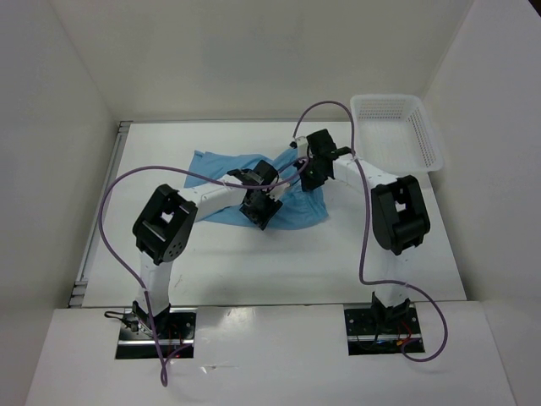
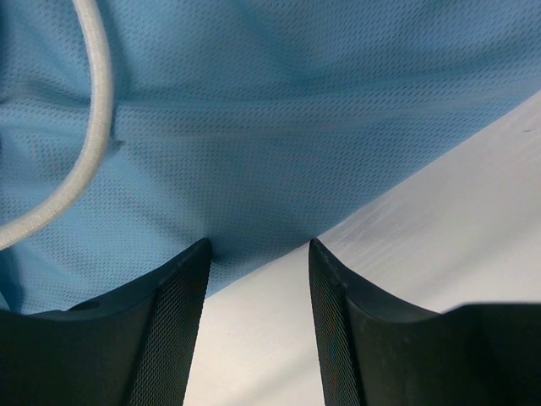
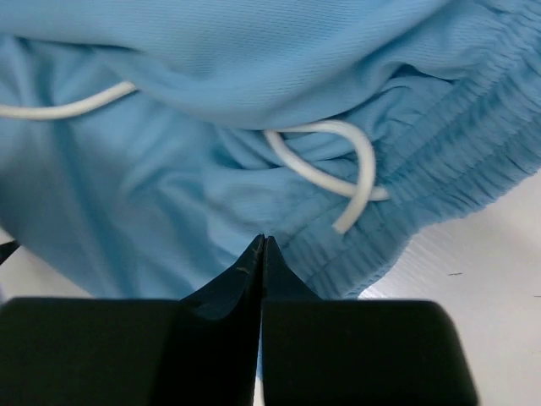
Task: Fold and stack the shorts
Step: Fold the shorts
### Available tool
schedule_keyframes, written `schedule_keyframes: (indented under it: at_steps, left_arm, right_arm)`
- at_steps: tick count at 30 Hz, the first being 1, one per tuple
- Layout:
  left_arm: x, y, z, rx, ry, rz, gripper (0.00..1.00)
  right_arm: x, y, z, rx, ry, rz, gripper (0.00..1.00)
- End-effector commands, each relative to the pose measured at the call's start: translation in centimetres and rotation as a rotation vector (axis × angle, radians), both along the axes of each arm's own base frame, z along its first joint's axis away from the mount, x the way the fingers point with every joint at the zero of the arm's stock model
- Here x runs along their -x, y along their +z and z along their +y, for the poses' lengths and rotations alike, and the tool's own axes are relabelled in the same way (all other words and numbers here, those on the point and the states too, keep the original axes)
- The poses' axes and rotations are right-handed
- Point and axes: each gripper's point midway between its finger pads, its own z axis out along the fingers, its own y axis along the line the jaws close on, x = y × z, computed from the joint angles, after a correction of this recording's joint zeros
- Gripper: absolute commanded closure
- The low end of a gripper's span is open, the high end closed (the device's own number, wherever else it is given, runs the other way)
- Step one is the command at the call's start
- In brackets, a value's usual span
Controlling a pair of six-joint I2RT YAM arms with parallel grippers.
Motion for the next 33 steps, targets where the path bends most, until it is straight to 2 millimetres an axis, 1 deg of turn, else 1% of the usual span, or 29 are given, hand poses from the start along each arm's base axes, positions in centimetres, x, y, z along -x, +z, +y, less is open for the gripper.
schedule_keyframes:
  at_steps: [1, 2, 4, 5, 6, 7, 8, 10, 12, 13, 14, 15, 16, 17, 19, 20, 21, 22, 23, 24, 25, 26, 27, 28, 29, 30, 31, 32, 33]
  left_arm:
    - [1.5, -3.0, 1.0, -0.029, -0.004, 0.066, 0.42]
    - [1.5, -3.0, 1.0, -0.029, -0.004, 0.067, 0.42]
    - [1.4, -3.0, 1.1, -0.036, -0.001, 0.061, 0.42]
    - [1.4, -3.0, 1.1, -0.036, -0.001, 0.061, 0.42]
    - [1.4, -3.0, 1.1, -0.036, -0.001, 0.061, 0.42]
    - [1.4, -3.0, 1.1, -0.036, -0.001, 0.061, 0.42]
    - [1.4, -3.0, 1.1, -0.036, -0.001, 0.061, 0.42]
    - [1.4, -3.0, 1.1, -0.036, -0.001, 0.061, 0.42]
    - [1.6, -3.3, 1.0, -0.035, -0.004, 0.074, 0.42]
    - [1.6, -3.3, 1.0, -0.035, -0.004, 0.074, 0.42]
    - [1.4, -3.1, 0.8, -0.029, -0.004, 0.067, 0.42]
    - [1.4, -3.1, 0.8, -0.029, -0.004, 0.067, 0.42]
    - [1.4, -3.1, 0.8, -0.029, -0.004, 0.067, 0.42]
    - [1.4, -3.1, 0.7, -0.022, -0.007, 0.072, 0.42]
    - [1.4, -3.1, 0.7, -0.022, -0.007, 0.072, 0.42]
    - [1.6, -3.1, 0.6, -0.014, -0.010, 0.078, 0.42]
    - [1.3, -2.8, 0.4, -0.009, -0.011, 0.071, 0.42]
    - [1.3, -2.8, 0.4, -0.009, -0.011, 0.070, 0.42]
    - [1.4, -2.8, 0.2, -0.002, -0.013, 0.076, 0.42]
    - [1.1, -2.6, 0.0, 0.004, -0.014, 0.068, 0.42]
    - [1.1, -2.6, 0.0, 0.004, -0.014, 0.068, 0.42]
    - [0.9, -2.3, -0.1, 0.009, -0.014, 0.061, 0.42]
    - [0.9, -2.3, -0.1, 0.009, -0.014, 0.061, 0.42]
    - [1.0, -2.3, -0.3, 0.017, -0.017, 0.067, 0.42]
    - [0.7, -2.1, -0.5, 0.023, -0.017, 0.060, 0.42]
    - [0.7, -2.1, -0.5, 0.023, -0.017, 0.060, 0.42]
    - [0.7, -1.9, -0.5, 0.023, -0.017, 0.060, 0.42]
    - [0.7, -1.8, -0.5, 0.023, -0.017, 0.060, 0.42]
    - [0.4, -1.6, -0.7, 0.028, -0.018, 0.052, 0.42]
  right_arm:
    - [-1.2, -0.7, -1.3, 0.028, -0.088, -0.023, 1.00]
    - [-1.3, -1.0, -2.3, 0.049, -0.122, -0.019, 1.00]
    - [-1.5, -2.5, -2.9, 0.081, -0.158, -0.011, 1.00]
    - [-1.7, -2.5, -3.6, 0.092, -0.189, -0.013, 1.00]
    - [-1.6, -3.2, -3.7, 0.096, -0.189, -0.005, 1.00]
    - [-1.7, -3.8, -4.4, 0.110, -0.204, 0.005, 1.00]
    - [-1.7, -3.8, -4.4, 0.110, -0.204, 0.005, 1.00]
    - [-2.0, -4.6, -4.2, 0.109, -0.212, 0.014, 1.00]
    - [-1.7, -5.1, -3.6, 0.084, -0.189, 0.045, 1.00]
    - [-1.6, -5.1, -3.5, 0.083, -0.168, 0.043, 1.00]
    - [-2.0, -4.7, -3.2, 0.074, -0.154, 0.030, 1.00]
    - [-1.9, -4.4, -3.1, 0.075, -0.139, 0.035, 1.00]
    - [-2.8, -2.9, -2.8, 0.074, -0.088, -0.005, 1.00]
    - [-3.2, -1.3, -2.3, 0.062, -0.043, -0.032, 1.00]
    - [-3.4, 3.0, -1.2, -0.001, 0.046, -0.075, 0.96]
    - [-3.7, 4.7, -1.3, -0.025, 0.081, -0.098, 0.93]
    - [-4.4, 7.6, -0.9, -0.096, 0.102, -0.136, 0.86]
    - [-4.7, 9.9, -0.9, -0.126, 0.109, -0.173, 0.82]
    - [-5.2, 11.0, -1.0, -0.159, 0.088, -0.184, 0.78]
    - [-6.3, 13.8, -1.1, -0.196, 0.062, -0.247, 0.72]
    - [-7.5, 15.1, -2.1, -0.214, 0.010, -0.280, 0.58]
    - [-9.0, 15.7, -2.4, -0.230, -0.032, -0.317, 0.54]
    - [-10.1, 16.7, -2.4, -0.258, -0.087, -0.333, 0.48]
    - [-11.3, 16.7, -3.5, -0.235, -0.146, -0.356, 0.34]
    - [-12.5, 15.4, -3.7, -0.224, -0.174, -0.355, 0.31]
    - [-13.4, 15.2, -3.8, -0.220, -0.193, -0.366, 0.29]
    - [-14.0, 14.3, -3.8, -0.218, -0.213, -0.352, 0.22]
    - [-15.0, 11.8, -3.6, -0.213, -0.222, -0.317, 0.20]
    - [-16.1, 12.1, -3.3, -0.234, -0.238, -0.325, 0.17]
